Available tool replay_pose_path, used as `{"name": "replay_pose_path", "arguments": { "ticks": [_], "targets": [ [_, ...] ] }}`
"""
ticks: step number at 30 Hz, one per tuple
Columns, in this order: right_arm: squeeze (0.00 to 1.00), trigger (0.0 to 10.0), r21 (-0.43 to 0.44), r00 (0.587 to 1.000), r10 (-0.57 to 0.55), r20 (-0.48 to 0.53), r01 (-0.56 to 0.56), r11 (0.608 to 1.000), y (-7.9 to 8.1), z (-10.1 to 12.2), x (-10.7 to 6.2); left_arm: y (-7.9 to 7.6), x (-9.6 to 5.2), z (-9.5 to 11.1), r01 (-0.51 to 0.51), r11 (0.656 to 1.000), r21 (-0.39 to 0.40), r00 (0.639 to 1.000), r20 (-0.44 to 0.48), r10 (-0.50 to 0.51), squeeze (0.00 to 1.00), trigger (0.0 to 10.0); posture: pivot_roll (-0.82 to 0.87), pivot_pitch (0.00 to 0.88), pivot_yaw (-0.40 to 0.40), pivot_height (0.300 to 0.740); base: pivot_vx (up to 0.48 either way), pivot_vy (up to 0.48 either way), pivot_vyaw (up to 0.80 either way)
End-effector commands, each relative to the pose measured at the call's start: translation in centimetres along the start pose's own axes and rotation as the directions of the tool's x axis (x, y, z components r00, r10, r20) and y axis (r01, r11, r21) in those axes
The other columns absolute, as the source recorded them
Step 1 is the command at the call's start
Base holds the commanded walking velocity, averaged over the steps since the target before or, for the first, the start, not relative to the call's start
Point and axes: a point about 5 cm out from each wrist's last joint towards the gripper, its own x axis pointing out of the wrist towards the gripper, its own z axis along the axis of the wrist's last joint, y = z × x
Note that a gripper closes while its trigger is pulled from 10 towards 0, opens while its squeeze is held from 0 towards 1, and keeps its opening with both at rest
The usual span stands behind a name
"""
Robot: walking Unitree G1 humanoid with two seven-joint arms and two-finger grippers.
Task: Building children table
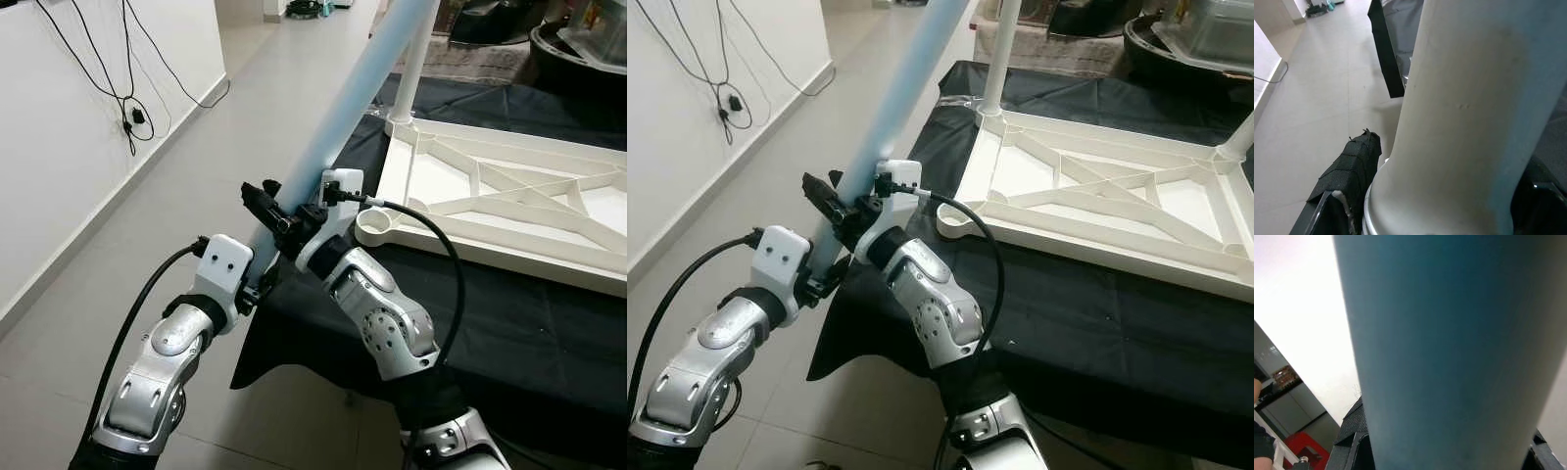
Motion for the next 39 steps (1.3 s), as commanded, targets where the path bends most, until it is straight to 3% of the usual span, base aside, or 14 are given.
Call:
{"name": "replay_pose_path", "arguments": {
  "ticks": [1,3,4,5,6,7,8,9,10,12,19,25,32,39],
  "targets": [
    [0.0,10.0,0.019,0.997,0.072,0.036,-0.073,0.997,1.7,0.3,0.5,-0.3,0.1,-1.1,0.018,1.0,-0.011,0.998,-0.059,-0.018,0.0,0.0,0.13,0.117,0.0,0.74,0.0,0.0,0.0],
    [0.0,10.0,0.019,0.997,0.072,0.036,-0.073,0.997,1.7,0.3,0.5,-0.3,0.1,-1.1,0.018,1.0,-0.011,0.998,-0.059,-0.018,0.0,0.0,0.13,0.117,0.0,0.74,0.0,0.0,0.0],
    [1.0,10.0,0.001,0.996,0.08,0.033,-0.08,0.997,1.4,0.4,0.5,-0.3,-0.1,-1.1,0.031,0.999,-0.027,0.998,-0.056,-0.033,0.0,0.0,0.13,0.116,0.001,0.74,0.0,0.0,0.0],
    [1.0,10.0,0.001,0.996,0.08,0.033,-0.08,0.997,1.4,0.4,0.5,-0.3,-0.1,-1.1,0.031,0.999,-0.027,0.998,-0.056,-0.033,0.0,0.0,0.13,0.116,0.001,0.74,0.0,0.0,0.0],
    [1.0,10.0,-0.013,0.993,0.117,0.018,-0.116,0.993,1.1,0.7,0.4,-0.5,-0.4,-1.0,0.065,0.996,-0.056,0.997,-0.042,-0.067,0.0,10.0,0.13,0.115,0.002,0.74,0.0,0.0,0.0],
    [1.0,10.0,-0.013,0.993,0.117,0.018,-0.116,0.993,1.1,0.7,0.4,-0.5,-0.4,-1.0,0.065,0.996,-0.056,0.997,-0.042,-0.067,0.0,10.0,0.13,0.115,0.002,0.74,0.0,0.0,0.0],
    [0.57,10.0,-0.036,0.988,0.156,0.004,-0.156,0.987,0.6,1.1,0.4,-0.6,-0.9,-0.8,0.092,0.992,-0.086,0.995,-0.027,-0.095,0.0,10.0,0.13,0.117,0.0,0.74,0.0,0.0,0.0],
    [0.57,10.0,-0.036,0.988,0.156,0.004,-0.156,0.987,0.6,1.1,0.4,-0.6,-0.9,-0.8,0.092,0.992,-0.086,0.995,-0.027,-0.095,0.0,10.0,0.13,0.117,0.0,0.74,0.0,0.0,0.0],
    [0.0,10.0,-0.063,0.982,0.189,-0.01,-0.189,0.98,0.0,1.6,0.4,-0.8,-1.6,-0.7,0.135,0.982,-0.129,0.991,-0.009,-0.137,0.0,10.0,0.13,0.117,0.0,0.74,0.0,0.0,0.0],
    [0.0,10.0,-0.063,0.957,0.283,-0.066,-0.288,0.956,-1.1,2.3,0.0,-0.8,-3.3,-0.7,0.207,0.961,-0.183,0.978,0.0,-0.21,0.0,10.0,0.13,0.117,0.0,0.74,0.0,0.0,0.0],
    [0.0,10.0,-0.062,0.921,0.366,-0.131,-0.376,0.924,-1.5,2.4,-0.5,-0.7,-4.7,-1.1,0.268,0.94,-0.212,0.961,-0.013,-0.276,0.0,10.0,0.13,0.117,0.005,0.74,0.0,0.0,0.0],
    [0.0,10.0,0.064,0.763,0.586,-0.273,-0.593,0.802,-1.0,2.1,-2.5,-0.8,-8.2,-1.8,0.396,0.875,-0.279,0.904,-0.049,-0.425,0.0,10.0,0.13,0.112,0.004,0.74,0.0,0.0,0.0],
    [0.0,10.0,0.129,0.707,0.651,-0.276,-0.644,0.754,-0.6,1.9,-2.8,-0.8,-8.4,-1.6,0.415,0.86,-0.297,0.895,-0.038,-0.445,0.0,10.0,0.13,0.109,0.004,0.74,0.0,0.0,0.0],
    [0.0,10.0,0.199,0.665,0.703,-0.252,-0.675,0.71,0.5,1.3,-3.1,-1.0,-7.5,-1.4,0.434,0.846,-0.308,0.888,-0.013,-0.46,0.0,10.0,0.12,0.103,0.004,0.74,0.0,0.0,0.0]
  ]
}}
